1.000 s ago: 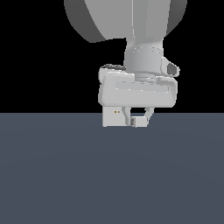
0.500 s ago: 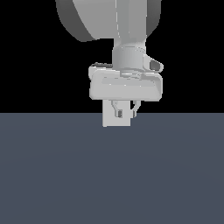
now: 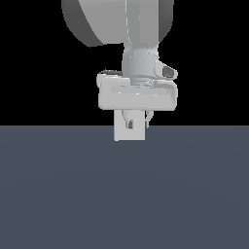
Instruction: Plug the charger into the wall socket.
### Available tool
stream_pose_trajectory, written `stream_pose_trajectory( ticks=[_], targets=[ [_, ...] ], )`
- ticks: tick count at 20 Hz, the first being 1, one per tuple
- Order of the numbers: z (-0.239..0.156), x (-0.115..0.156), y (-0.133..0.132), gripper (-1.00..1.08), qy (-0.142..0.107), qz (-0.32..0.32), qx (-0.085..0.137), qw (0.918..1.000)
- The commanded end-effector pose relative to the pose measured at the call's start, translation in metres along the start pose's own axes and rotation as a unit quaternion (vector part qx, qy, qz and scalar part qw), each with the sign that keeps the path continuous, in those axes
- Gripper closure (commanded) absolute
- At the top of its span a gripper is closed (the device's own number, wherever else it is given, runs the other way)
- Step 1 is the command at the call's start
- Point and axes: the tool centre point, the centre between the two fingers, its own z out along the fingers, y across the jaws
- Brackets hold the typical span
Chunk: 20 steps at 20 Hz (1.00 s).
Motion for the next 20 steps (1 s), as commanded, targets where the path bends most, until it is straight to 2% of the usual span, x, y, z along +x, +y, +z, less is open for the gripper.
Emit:
stream_pose_trajectory(
  ticks=[1, 9, 20],
  targets=[
    [0.0, 0.0, 0.0, 1.08, 0.0, 0.0, 0.0, 1.0],
    [0.001, 0.006, 0.0, 1.08, 0.0, 0.0, 0.0, 1.0],
    [0.007, 0.04, 0.0, 1.08, 0.0, 0.0, 0.0, 1.0]
  ],
)
